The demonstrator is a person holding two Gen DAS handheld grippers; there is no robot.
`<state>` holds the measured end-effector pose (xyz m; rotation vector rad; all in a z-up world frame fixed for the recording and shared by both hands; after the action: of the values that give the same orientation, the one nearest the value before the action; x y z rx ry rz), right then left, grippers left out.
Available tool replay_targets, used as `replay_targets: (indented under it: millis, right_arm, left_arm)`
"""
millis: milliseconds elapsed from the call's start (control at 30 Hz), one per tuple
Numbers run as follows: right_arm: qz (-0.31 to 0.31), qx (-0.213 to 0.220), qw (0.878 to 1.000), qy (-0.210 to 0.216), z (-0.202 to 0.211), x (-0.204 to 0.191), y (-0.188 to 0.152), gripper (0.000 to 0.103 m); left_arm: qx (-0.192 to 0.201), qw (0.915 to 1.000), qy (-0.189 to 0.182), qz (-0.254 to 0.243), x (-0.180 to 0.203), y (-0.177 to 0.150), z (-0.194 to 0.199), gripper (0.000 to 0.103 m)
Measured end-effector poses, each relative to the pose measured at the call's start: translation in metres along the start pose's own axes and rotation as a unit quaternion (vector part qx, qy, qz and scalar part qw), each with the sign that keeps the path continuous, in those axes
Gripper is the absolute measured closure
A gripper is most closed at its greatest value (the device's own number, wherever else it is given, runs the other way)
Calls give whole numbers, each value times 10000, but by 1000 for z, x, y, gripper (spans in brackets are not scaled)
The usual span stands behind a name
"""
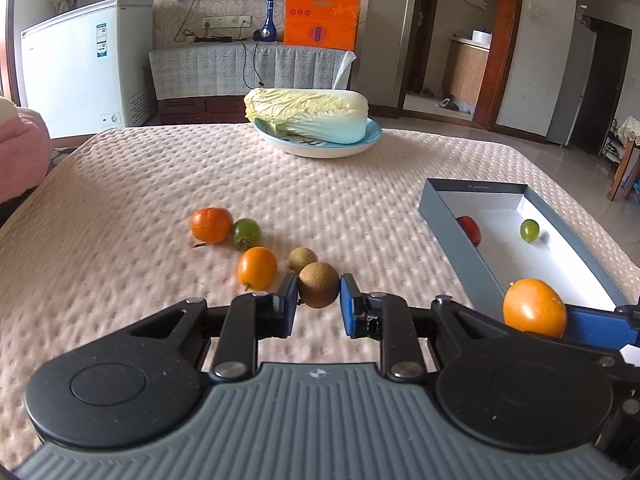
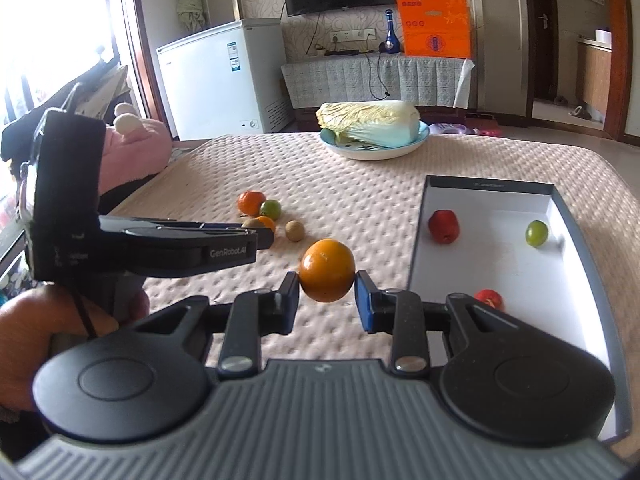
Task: Organize fruits
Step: 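Carry the held tangerine and kiwi over the white box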
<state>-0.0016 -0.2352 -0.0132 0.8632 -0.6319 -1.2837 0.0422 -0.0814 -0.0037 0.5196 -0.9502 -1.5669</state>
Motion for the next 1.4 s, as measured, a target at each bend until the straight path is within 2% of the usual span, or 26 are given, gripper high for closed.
replay_targets:
  millis: [333, 633, 867, 1233, 1400]
  right_arm:
    - [-116, 87, 9999, -73, 12, 21, -1, 70]
    - [-145, 157, 9998, -48, 15, 26, 2, 70]
    - [-186, 252, 9995, -1, 22, 30, 3, 70]
    - [-341, 296, 9990, -68, 24, 40, 4, 70]
    - [-330, 313, 9989, -136, 26, 39, 3, 70]
  left_arm:
    - [30, 9999, -158, -16, 24, 5, -11, 76]
    - [42, 9996, -265, -38, 41, 14, -37, 76]
    - [30, 9992, -290, -270, 53, 15, -52, 76]
    - [25, 9984, -340, -442, 59, 17, -58, 76]
    - [162, 9976, -546, -404, 71, 23, -52, 76]
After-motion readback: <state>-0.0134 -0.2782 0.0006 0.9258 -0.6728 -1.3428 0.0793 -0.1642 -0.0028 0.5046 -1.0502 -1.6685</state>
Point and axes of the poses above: each gripper's, at about its wrist camera, not at the fingertips, and z roughly against the way its jaws point, x to its right, y to its top, the point moved 2 cm from there along -z, roughly the way its jaws point, and after that the axes turned 8 degrees about -y, right-handed, at the moved point
